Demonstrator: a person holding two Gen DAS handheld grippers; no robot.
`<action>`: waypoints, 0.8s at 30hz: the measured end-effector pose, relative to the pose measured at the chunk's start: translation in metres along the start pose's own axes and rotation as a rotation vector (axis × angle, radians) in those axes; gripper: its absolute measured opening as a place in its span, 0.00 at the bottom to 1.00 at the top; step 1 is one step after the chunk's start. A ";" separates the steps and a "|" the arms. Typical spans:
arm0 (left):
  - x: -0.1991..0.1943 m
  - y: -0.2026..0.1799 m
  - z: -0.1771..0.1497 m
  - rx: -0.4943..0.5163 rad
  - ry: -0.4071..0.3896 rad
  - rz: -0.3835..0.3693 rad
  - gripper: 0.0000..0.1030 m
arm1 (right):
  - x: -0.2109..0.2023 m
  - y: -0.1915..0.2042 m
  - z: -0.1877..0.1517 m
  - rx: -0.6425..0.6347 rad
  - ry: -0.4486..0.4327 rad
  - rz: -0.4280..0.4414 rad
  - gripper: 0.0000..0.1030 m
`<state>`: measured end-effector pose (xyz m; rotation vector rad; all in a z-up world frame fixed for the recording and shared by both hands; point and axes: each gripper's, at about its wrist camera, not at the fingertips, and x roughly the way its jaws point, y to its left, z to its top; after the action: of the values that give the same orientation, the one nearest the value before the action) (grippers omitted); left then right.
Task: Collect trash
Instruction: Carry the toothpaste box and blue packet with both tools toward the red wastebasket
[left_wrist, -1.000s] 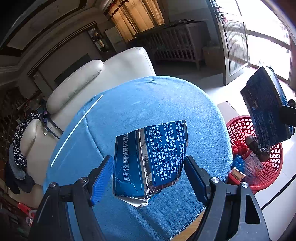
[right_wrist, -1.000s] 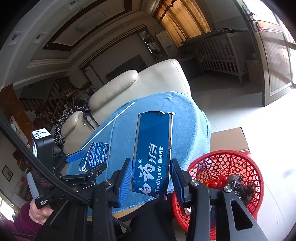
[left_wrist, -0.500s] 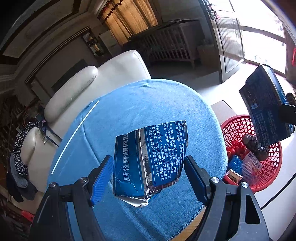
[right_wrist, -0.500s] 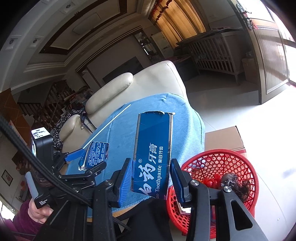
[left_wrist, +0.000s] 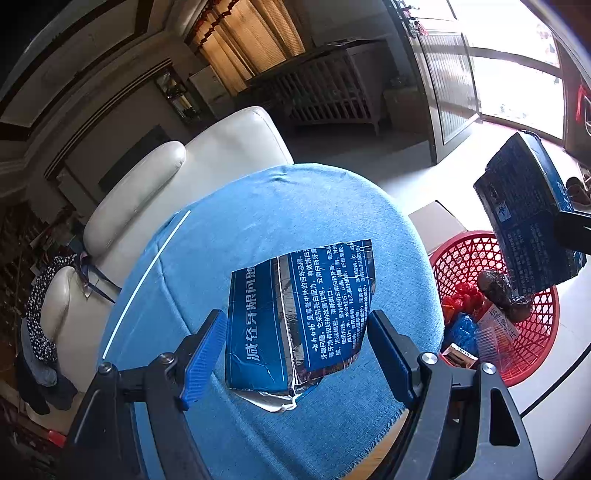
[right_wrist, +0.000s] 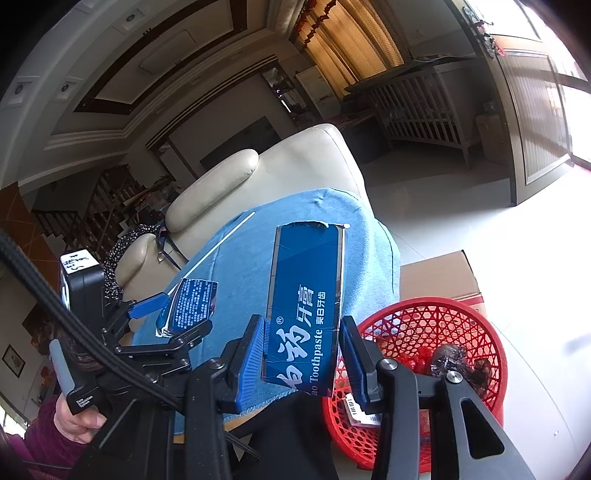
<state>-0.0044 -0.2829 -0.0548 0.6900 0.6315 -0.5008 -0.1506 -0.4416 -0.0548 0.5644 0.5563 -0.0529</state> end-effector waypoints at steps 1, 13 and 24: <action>0.000 -0.001 0.000 0.003 -0.001 -0.001 0.77 | 0.000 -0.001 0.000 0.002 0.000 0.000 0.43; 0.003 -0.015 0.008 0.045 -0.011 -0.025 0.77 | -0.008 -0.015 0.000 0.027 -0.014 -0.024 0.43; 0.016 -0.028 0.022 0.069 -0.009 -0.066 0.77 | -0.006 -0.030 0.000 0.067 -0.010 -0.070 0.43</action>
<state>-0.0024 -0.3205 -0.0639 0.7338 0.6319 -0.5888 -0.1615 -0.4676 -0.0663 0.6093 0.5664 -0.1415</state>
